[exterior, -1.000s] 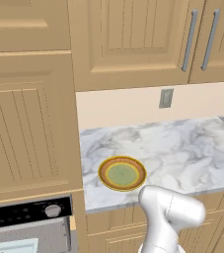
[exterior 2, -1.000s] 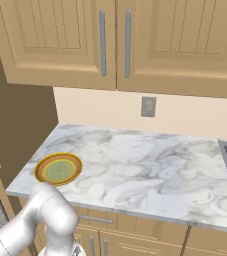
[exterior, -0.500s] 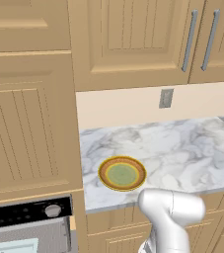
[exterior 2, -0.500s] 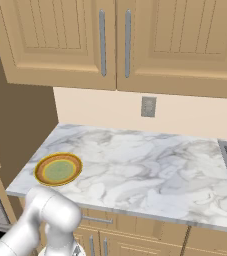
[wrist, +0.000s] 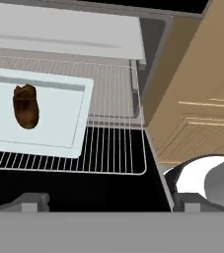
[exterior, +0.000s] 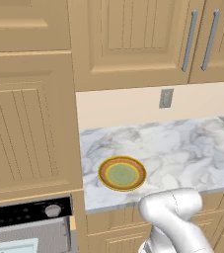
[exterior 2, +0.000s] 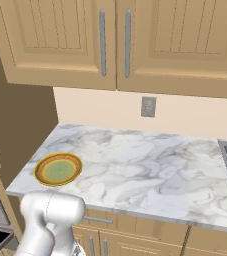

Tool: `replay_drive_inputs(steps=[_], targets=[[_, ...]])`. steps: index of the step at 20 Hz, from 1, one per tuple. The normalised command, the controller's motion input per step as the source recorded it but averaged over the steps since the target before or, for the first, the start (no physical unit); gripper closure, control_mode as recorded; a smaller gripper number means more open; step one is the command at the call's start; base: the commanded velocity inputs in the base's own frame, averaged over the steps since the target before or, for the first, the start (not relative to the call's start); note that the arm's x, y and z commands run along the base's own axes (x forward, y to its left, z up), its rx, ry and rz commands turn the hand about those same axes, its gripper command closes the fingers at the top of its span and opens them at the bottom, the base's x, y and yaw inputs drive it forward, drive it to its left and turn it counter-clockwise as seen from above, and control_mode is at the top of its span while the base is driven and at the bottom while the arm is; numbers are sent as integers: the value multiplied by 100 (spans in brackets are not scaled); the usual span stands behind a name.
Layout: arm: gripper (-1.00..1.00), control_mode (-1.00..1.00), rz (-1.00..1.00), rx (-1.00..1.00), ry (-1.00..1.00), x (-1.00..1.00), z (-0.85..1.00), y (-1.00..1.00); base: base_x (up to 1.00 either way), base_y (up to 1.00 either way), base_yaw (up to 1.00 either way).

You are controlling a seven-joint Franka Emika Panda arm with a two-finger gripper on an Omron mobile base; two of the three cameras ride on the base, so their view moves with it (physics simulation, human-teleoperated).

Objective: Place the sweet potato on the bottom rack of the oven.

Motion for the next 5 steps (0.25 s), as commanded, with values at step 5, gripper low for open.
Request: replay_drive_inputs(steps=[5], targets=[[-100, -100, -5, 13, 0, 2, 12, -100, 0, 0, 0]])
